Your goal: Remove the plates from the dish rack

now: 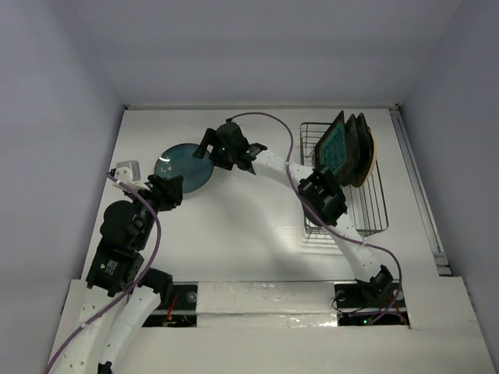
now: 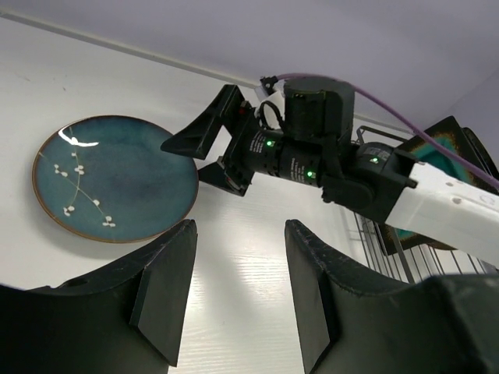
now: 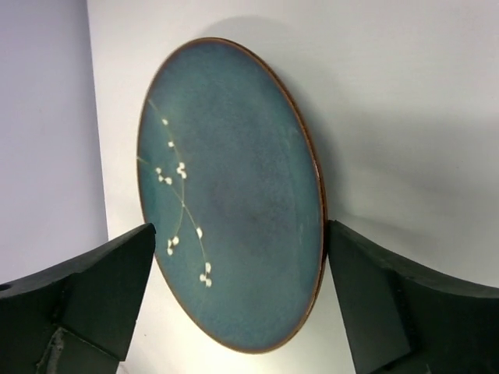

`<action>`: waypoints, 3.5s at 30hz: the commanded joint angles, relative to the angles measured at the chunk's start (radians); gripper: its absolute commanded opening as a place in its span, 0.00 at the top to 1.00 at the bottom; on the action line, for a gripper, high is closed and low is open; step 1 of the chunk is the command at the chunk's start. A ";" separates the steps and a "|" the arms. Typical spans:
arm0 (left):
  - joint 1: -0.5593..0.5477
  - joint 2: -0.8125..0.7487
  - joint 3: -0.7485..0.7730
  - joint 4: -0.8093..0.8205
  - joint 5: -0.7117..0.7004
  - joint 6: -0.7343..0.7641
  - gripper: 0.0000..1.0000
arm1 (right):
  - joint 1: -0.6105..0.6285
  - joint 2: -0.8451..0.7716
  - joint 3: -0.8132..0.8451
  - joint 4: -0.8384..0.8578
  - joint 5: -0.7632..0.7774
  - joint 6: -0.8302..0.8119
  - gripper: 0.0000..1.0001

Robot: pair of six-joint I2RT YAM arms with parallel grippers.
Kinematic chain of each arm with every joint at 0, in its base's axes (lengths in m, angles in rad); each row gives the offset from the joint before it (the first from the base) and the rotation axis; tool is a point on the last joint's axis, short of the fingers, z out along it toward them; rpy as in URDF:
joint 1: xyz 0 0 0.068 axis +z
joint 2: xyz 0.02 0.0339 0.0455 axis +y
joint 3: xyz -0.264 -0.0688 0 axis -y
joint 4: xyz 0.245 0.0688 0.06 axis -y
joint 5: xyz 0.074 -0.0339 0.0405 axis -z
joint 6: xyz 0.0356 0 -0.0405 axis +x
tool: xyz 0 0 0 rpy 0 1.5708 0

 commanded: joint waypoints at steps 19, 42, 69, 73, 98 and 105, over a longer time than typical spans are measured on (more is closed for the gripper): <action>-0.004 -0.004 0.009 0.045 -0.008 0.000 0.68 | -0.184 -1.157 -0.616 -0.428 0.596 -0.688 1.00; -0.004 0.020 0.008 0.045 -0.011 -0.005 0.69 | -0.494 -0.986 -0.716 -0.446 0.443 -0.780 0.48; -0.004 0.022 0.000 0.059 0.015 -0.005 0.67 | -0.503 -1.059 -0.458 -0.508 0.515 -0.879 1.00; -0.004 0.019 0.000 0.057 0.015 -0.006 0.67 | -0.494 -1.104 -0.428 -0.518 0.532 -0.860 1.00; 0.014 0.002 -0.001 0.045 0.012 -0.011 0.64 | -0.110 -1.090 -0.821 0.086 -0.085 -0.539 1.00; 0.014 0.004 -0.001 0.045 0.014 -0.012 0.64 | -0.090 -1.046 -1.024 0.242 -0.209 -0.459 1.00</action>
